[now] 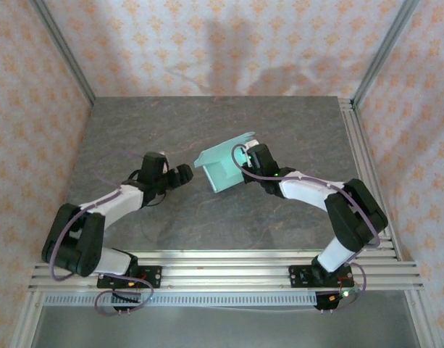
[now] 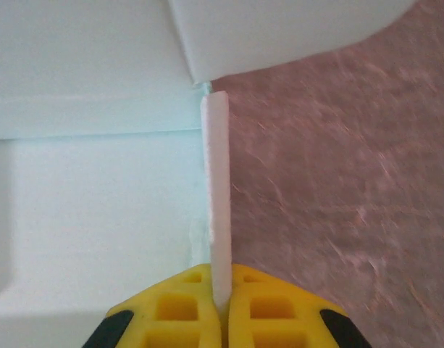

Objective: Fold the paper box

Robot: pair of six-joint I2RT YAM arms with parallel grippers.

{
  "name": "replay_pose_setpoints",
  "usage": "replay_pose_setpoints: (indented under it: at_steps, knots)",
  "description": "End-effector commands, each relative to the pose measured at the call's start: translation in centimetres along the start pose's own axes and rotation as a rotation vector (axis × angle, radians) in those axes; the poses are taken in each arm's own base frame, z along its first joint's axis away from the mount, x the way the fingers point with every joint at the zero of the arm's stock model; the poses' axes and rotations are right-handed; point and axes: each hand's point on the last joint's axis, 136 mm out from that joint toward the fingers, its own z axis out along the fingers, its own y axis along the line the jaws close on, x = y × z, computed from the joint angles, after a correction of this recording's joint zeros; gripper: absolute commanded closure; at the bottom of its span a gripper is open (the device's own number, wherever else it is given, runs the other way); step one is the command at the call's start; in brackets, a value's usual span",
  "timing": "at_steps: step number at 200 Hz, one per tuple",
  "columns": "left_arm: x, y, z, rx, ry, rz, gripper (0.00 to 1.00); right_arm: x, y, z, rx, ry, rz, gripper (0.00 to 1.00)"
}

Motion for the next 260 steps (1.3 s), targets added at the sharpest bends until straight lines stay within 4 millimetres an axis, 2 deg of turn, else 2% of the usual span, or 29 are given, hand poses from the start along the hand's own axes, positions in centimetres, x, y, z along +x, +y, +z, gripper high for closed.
replay_pose_setpoints:
  at_steps: [1,31,93,116,130,172,194,222,260]
  knots:
    - [-0.8,0.9,-1.9,-0.073,-0.028,0.049,0.06,3.0,-3.2,0.1,0.184,0.079,0.08,0.99]
    - [-1.4,0.5,-3.0,-0.079,-0.044,0.081,0.06,5.5,-3.9,0.6,0.233,0.141,0.13,0.99]
    - [-1.6,0.3,-3.5,-0.077,-0.054,0.093,0.05,8.8,-5.3,2.2,0.376,0.28,0.132,0.99]
    - [-1.4,0.7,-3.9,-0.09,-0.059,0.093,0.05,9.3,-5.8,2.3,0.417,0.308,0.124,0.97]
    - [-1.4,0.9,-4.0,-0.101,-0.057,0.092,0.05,8.8,-5.6,2.0,0.403,0.303,0.134,0.91]
    - [-1.7,0.4,-4.1,-0.092,-0.053,0.119,0.03,4.6,-4.1,0.0,0.268,0.191,0.204,0.69]
    - [-1.3,0.2,-3.4,-0.082,-0.022,0.118,0.0,3.8,-4.2,-0.3,0.241,0.176,0.213,0.55]
    - [-1.0,-0.3,-2.7,-0.055,-0.004,0.114,0.0,3.2,-4.1,-0.9,0.177,0.164,0.265,0.54]
    - [-1.0,-1.7,-1.8,0.001,0.009,0.126,0.0,1.3,-3.0,-2.4,0.0,0.097,0.382,0.55]
